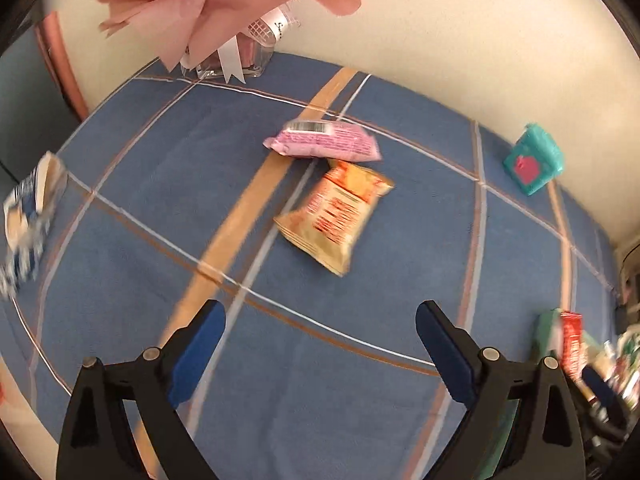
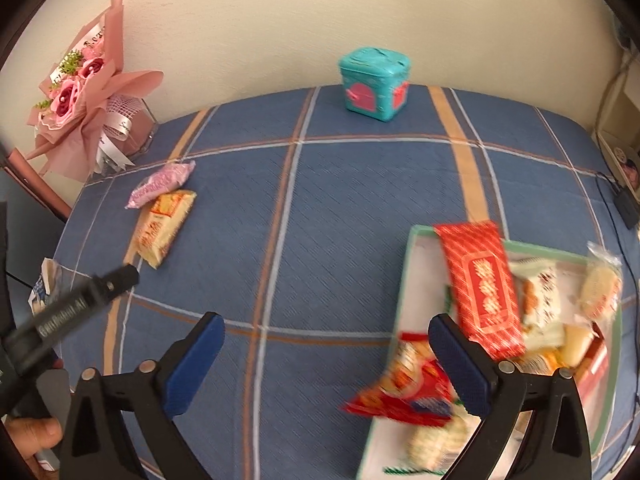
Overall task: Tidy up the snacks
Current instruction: 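Move both tools away from the tray toward the pink wafer and yellow swiss roll packs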
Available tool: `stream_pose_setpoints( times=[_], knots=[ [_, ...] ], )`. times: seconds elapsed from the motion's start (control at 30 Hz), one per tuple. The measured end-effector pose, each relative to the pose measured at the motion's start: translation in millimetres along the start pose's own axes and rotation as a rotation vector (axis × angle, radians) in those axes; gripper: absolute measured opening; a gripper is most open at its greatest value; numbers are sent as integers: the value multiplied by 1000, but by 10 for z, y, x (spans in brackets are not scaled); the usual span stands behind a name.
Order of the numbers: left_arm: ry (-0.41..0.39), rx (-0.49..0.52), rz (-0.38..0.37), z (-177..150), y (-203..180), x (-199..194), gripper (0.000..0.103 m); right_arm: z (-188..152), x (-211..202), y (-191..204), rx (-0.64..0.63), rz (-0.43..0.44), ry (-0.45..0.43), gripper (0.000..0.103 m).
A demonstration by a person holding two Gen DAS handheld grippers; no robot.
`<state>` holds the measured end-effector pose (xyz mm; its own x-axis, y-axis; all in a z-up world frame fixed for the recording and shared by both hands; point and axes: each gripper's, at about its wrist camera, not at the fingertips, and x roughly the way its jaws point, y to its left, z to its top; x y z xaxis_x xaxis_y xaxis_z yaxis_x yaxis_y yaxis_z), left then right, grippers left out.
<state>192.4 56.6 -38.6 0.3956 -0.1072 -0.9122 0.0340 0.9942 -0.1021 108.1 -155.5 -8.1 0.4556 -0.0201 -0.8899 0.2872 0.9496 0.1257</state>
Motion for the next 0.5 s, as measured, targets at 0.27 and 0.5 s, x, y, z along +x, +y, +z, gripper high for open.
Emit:
stream_pose_setpoints(
  times=[0.27, 0.5],
  knots=[
    [16, 19, 22, 439, 543, 214, 96, 364, 435, 621, -32, 66, 35, 103],
    [11, -17, 3, 760, 916, 367, 96, 633, 944, 1226, -49, 127, 92, 103]
  ],
)
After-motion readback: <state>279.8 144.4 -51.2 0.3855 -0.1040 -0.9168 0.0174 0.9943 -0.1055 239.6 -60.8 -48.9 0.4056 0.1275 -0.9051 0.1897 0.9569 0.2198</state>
